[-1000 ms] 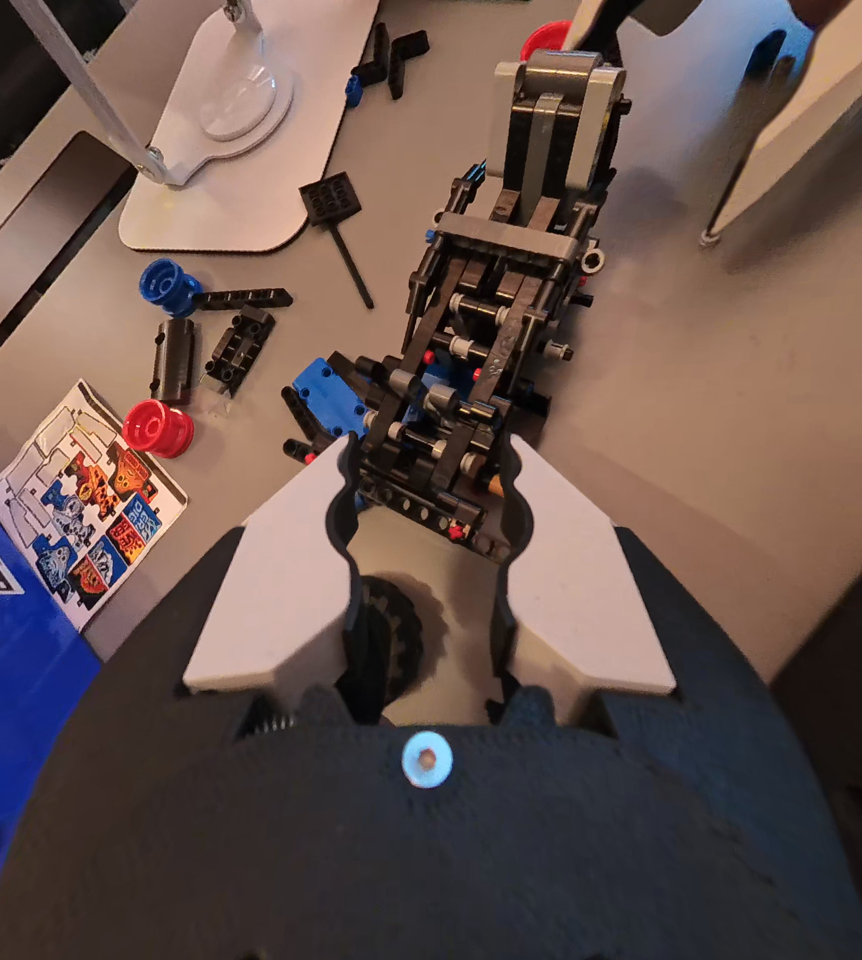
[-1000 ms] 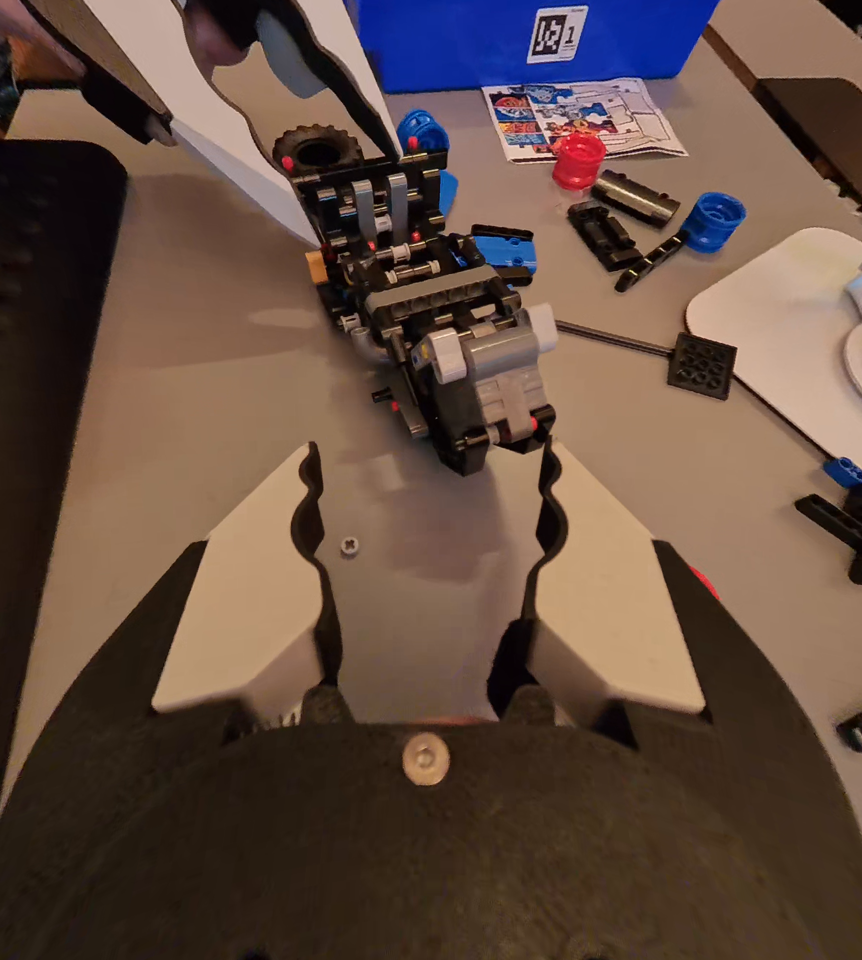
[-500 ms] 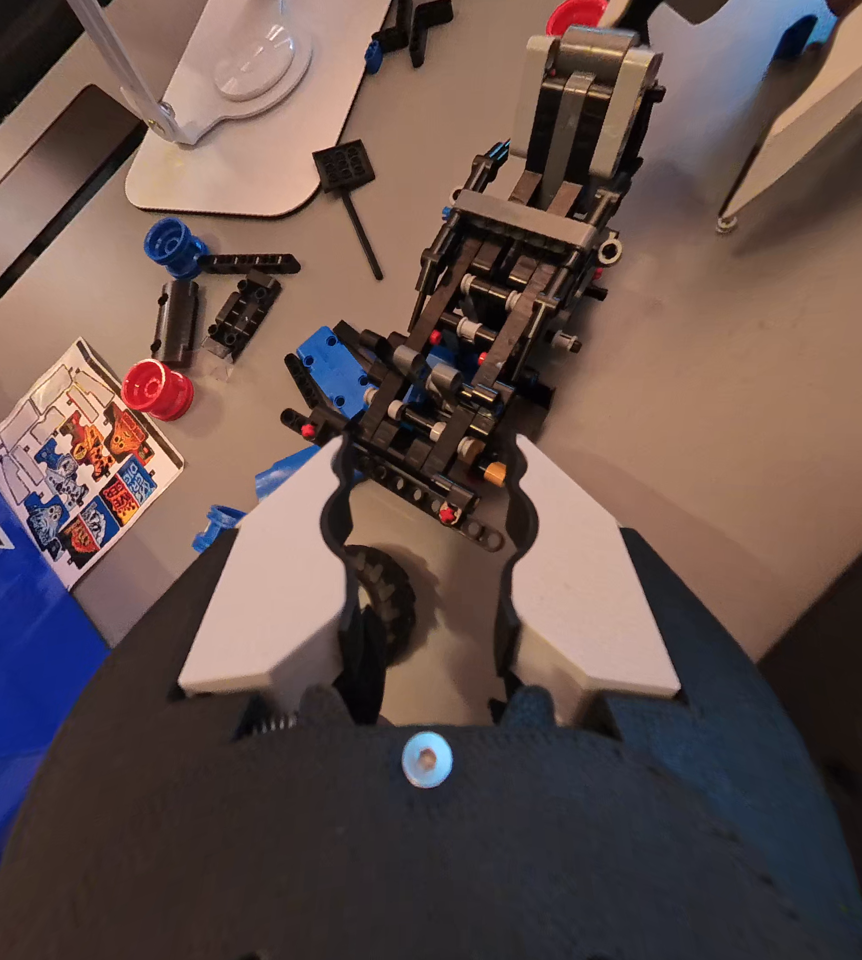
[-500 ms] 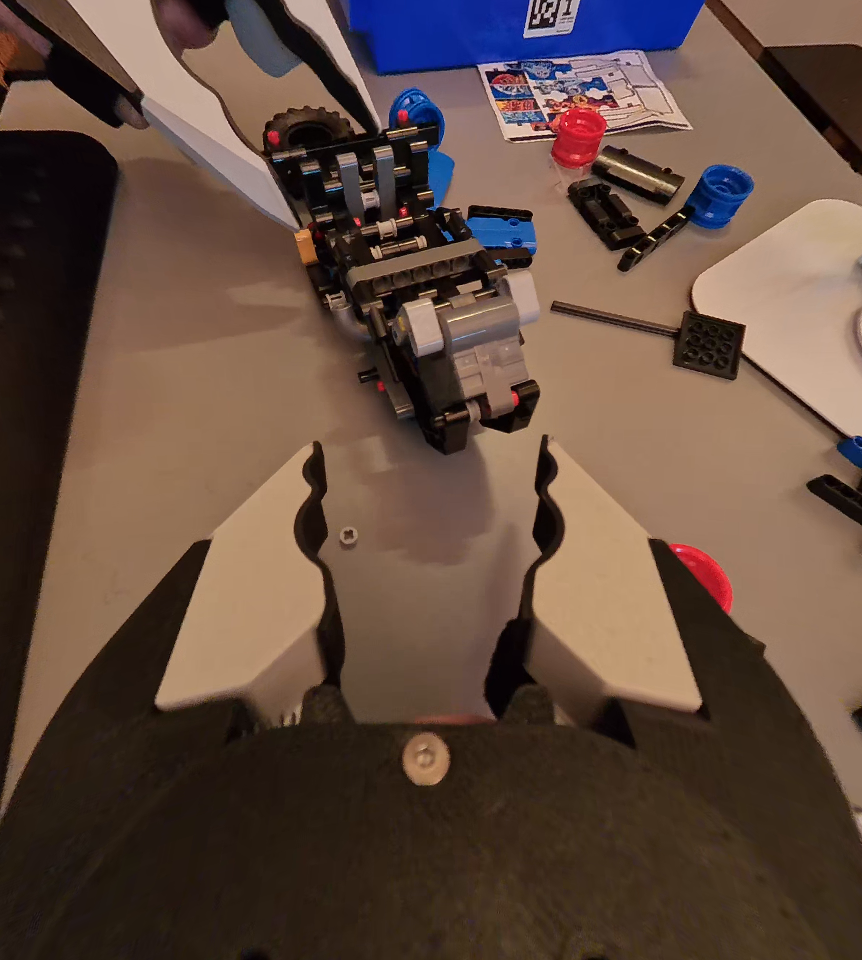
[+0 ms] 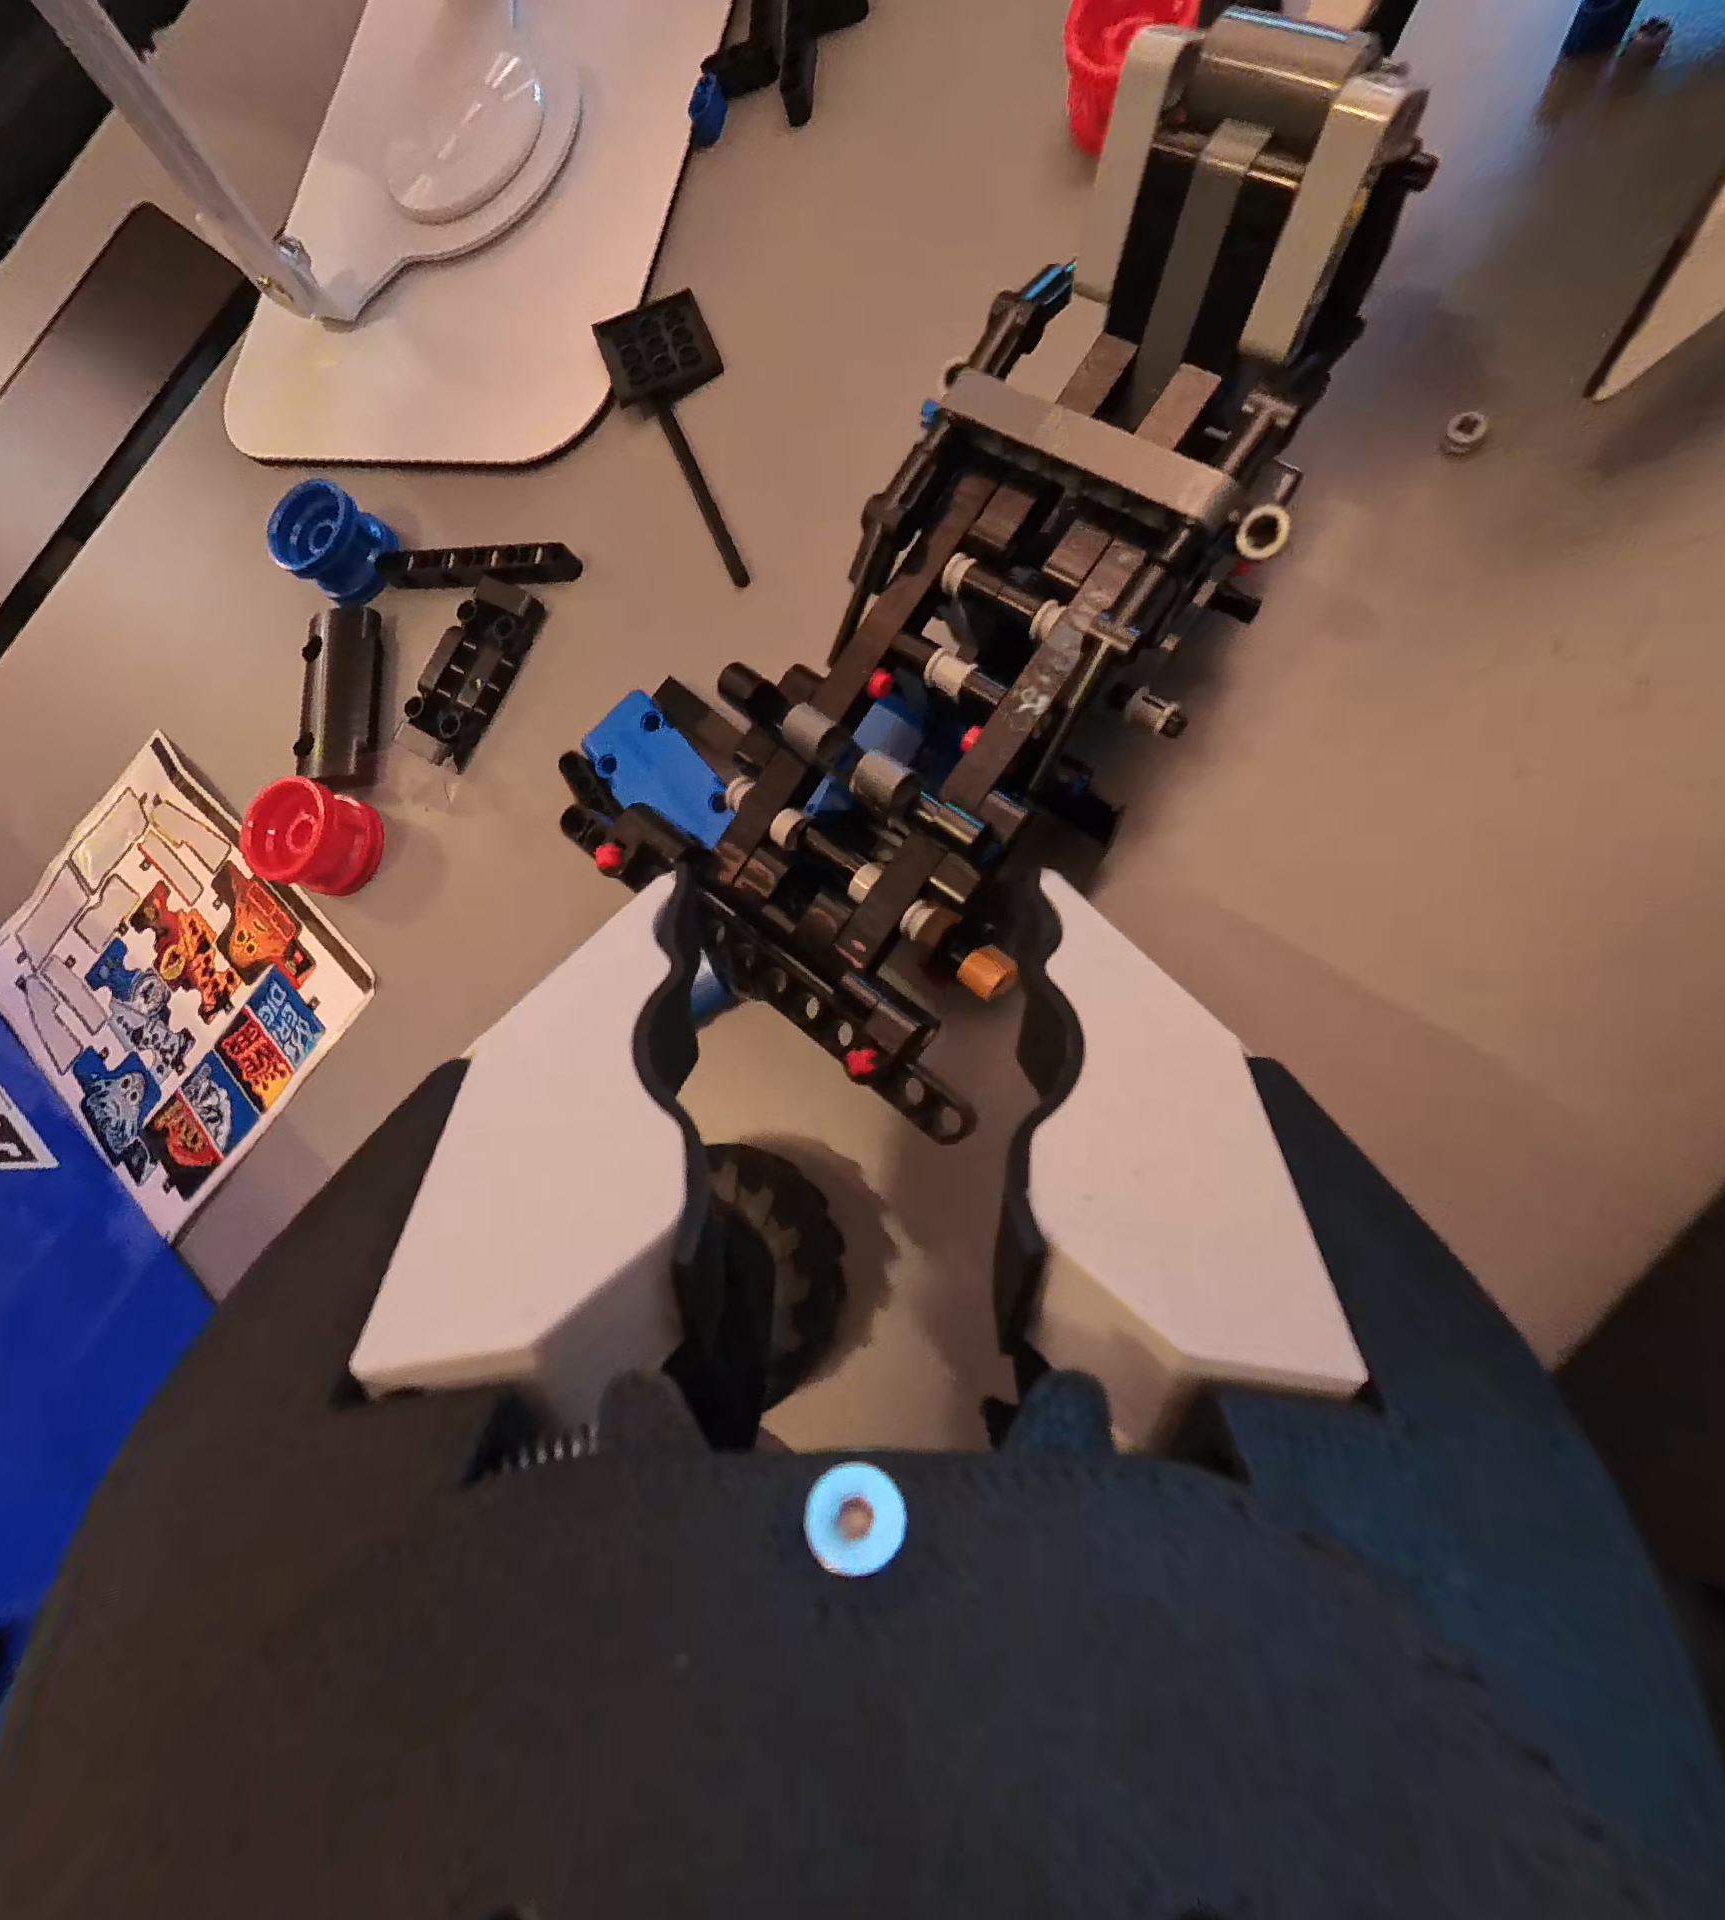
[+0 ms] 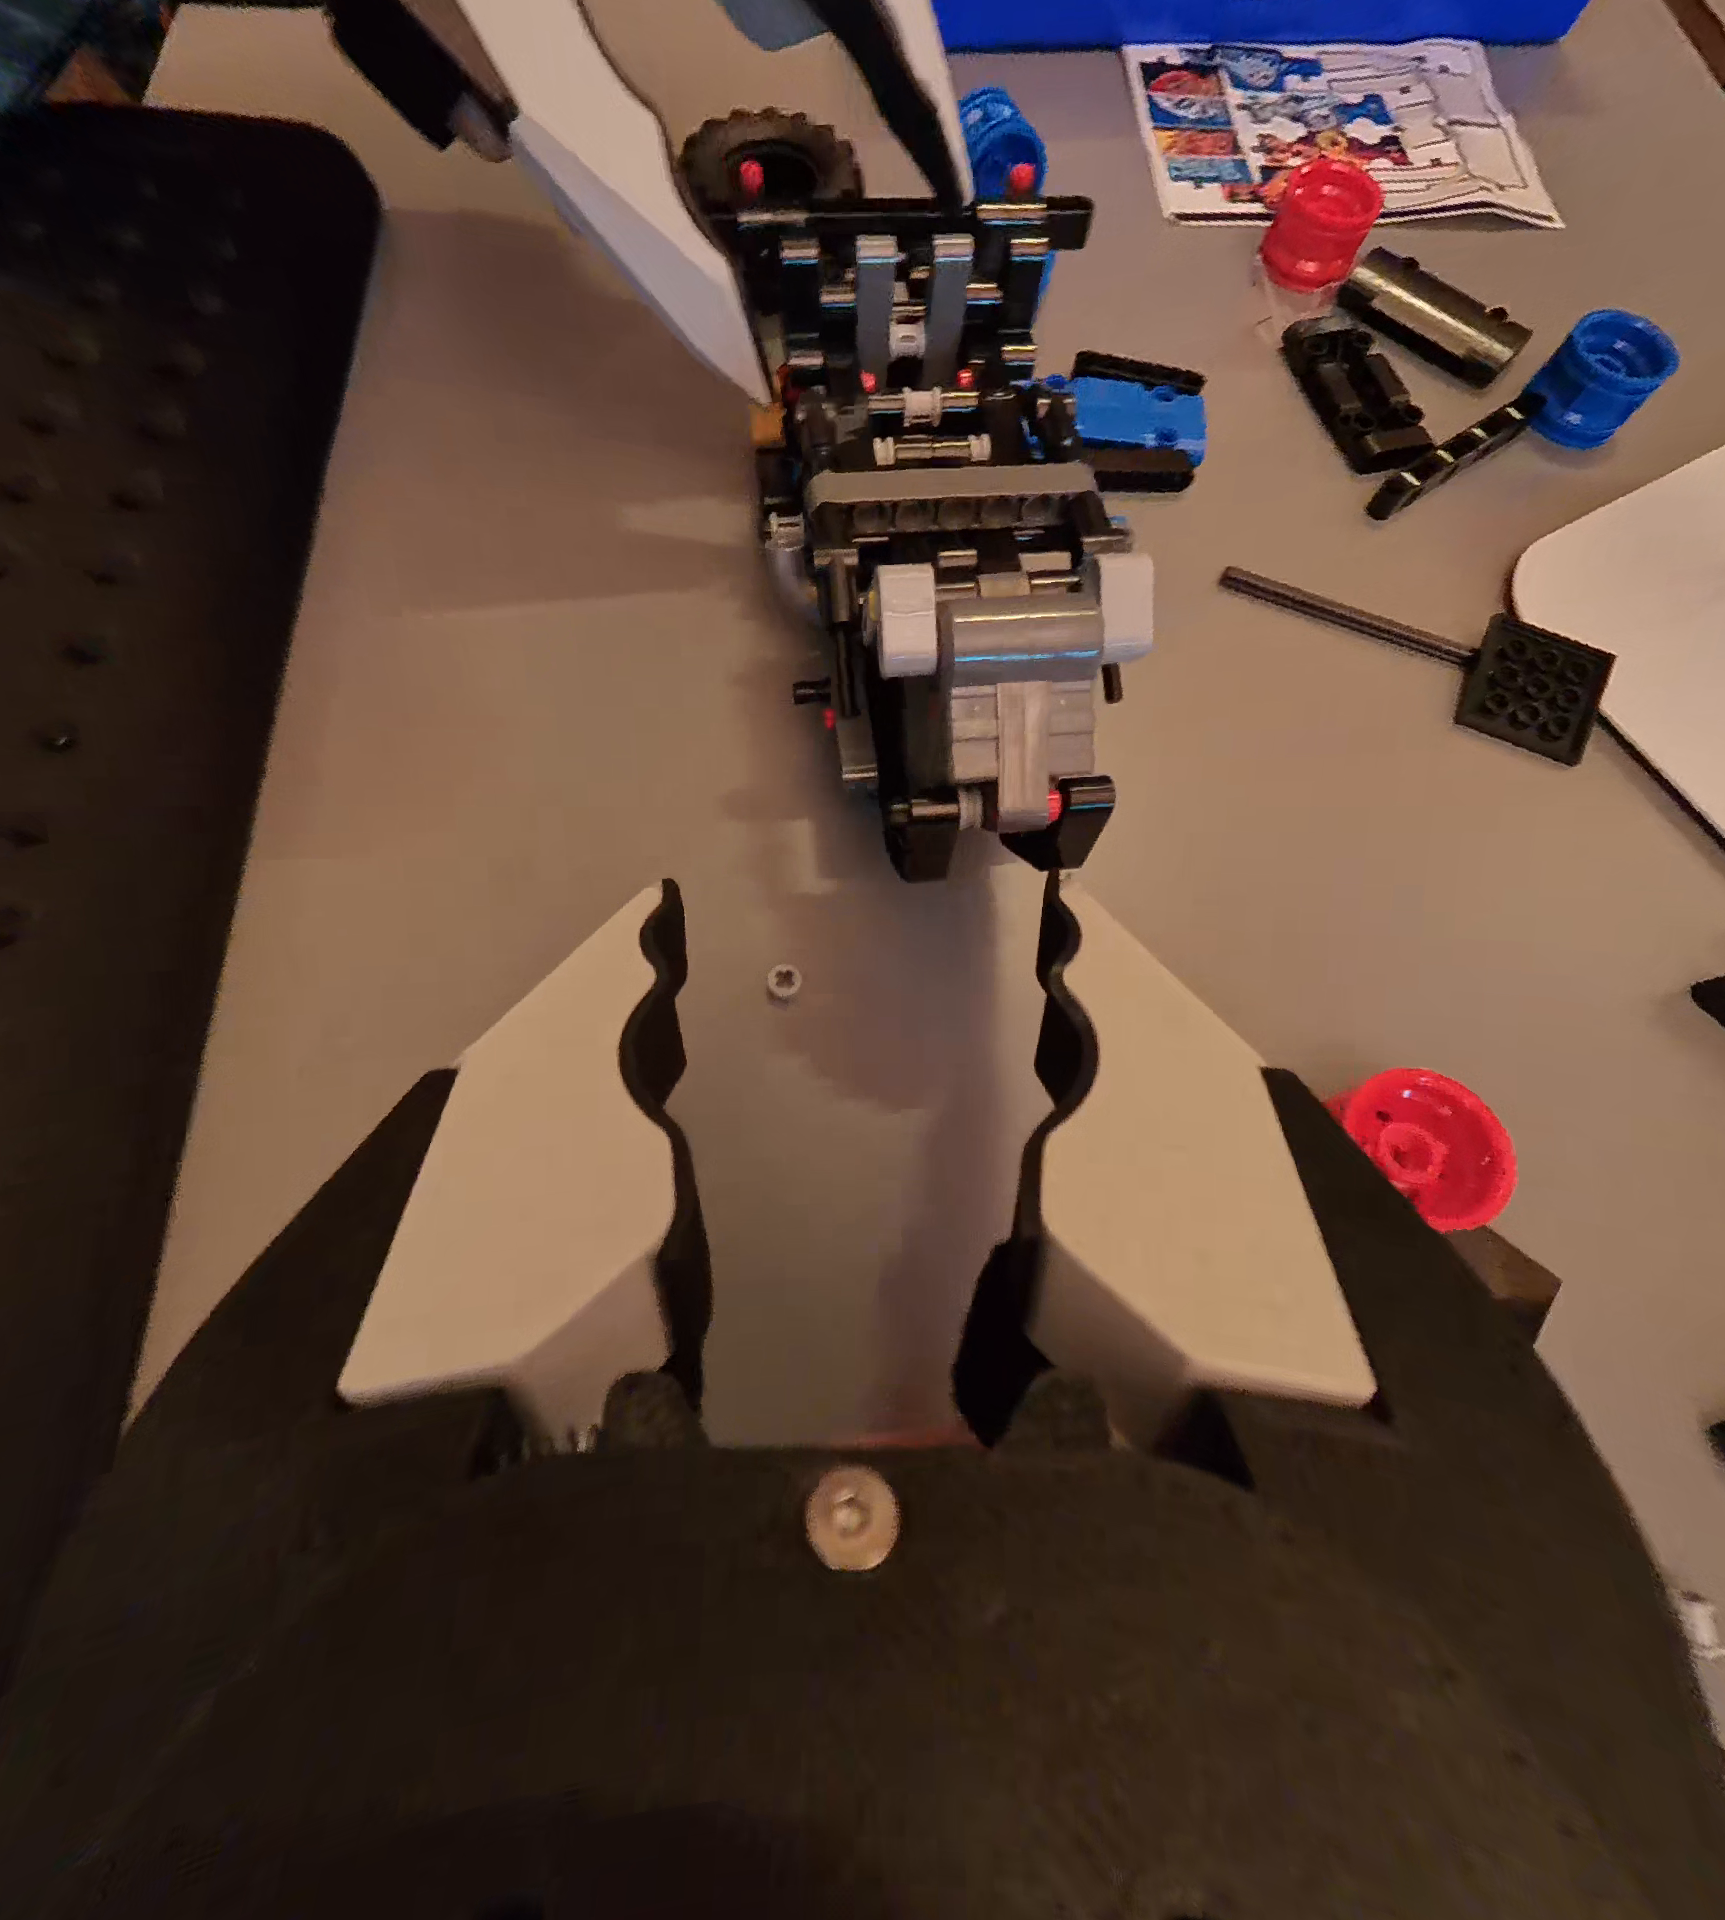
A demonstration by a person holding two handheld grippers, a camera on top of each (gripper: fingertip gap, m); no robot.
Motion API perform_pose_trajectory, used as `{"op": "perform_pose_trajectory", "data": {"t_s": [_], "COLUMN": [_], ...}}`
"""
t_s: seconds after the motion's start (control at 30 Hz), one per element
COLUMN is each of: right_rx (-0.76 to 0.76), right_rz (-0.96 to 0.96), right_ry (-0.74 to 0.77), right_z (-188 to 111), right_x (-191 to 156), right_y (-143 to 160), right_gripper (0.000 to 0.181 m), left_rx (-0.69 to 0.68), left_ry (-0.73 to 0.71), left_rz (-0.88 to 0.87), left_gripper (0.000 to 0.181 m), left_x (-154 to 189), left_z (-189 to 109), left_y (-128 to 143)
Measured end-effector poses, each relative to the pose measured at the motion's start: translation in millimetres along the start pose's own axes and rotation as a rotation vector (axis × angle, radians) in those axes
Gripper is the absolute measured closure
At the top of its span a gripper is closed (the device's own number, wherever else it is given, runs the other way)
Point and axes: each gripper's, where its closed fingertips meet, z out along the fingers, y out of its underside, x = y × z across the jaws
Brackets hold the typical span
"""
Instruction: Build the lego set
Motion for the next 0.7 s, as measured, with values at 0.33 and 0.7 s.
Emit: {"op": "perform_pose_trajectory", "data": {"t_s": [0.33,0.7], "right_rx": [-0.042,-0.032], "right_rz": [-0.077,0.027], "right_ry": [-0.17,-0.075], "right_z": [-9.0,-9.4], "right_x": [-36.2,-9.1], "right_y": [5.7,4.0], "right_gripper": [0.127,0.104], "left_rx": [-0.011,-0.041], "left_ry": [0.106,0.053], "left_rz": [0.076,0.012], "left_gripper": [0.127,0.123], "left_x": [12.3,11.2], "left_z": [2.4,-9.2], "left_y": [-7.2,3.1]}}
